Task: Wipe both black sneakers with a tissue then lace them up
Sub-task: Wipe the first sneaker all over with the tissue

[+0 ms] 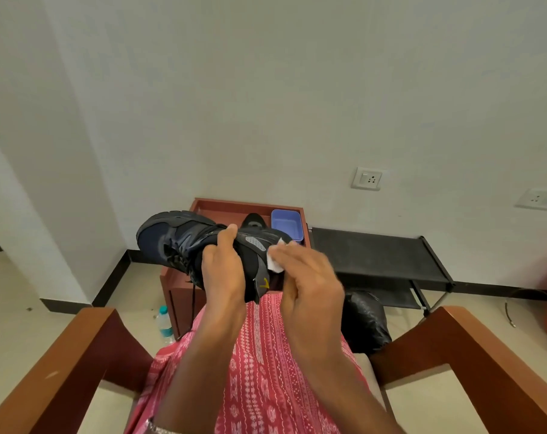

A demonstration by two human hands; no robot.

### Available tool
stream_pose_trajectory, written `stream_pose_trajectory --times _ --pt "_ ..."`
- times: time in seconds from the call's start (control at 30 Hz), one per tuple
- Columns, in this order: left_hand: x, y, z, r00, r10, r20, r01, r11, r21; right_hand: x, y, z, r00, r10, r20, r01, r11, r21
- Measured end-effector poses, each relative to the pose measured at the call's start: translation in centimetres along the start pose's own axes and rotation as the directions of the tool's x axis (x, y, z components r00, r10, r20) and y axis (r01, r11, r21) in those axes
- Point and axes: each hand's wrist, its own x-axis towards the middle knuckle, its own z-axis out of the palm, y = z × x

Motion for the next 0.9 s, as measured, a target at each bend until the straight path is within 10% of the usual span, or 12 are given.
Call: stream_pose_trajectory --times 0.2,0.9 --pt "-0.4 0.1 0.3 0.999 0.045 -0.002 -0.045 0.997 0.066 -1.3 -3.0 -0.7 0.999 -0.051 0.012 0.048 0.982 0.183" --pt "0.0 0.0 -0.2 0.994 -0.092 0.051 0.094 0.995 -0.044 1.5 0.3 0.6 0.990 -0.127 0.057 0.126 0.992 0.031"
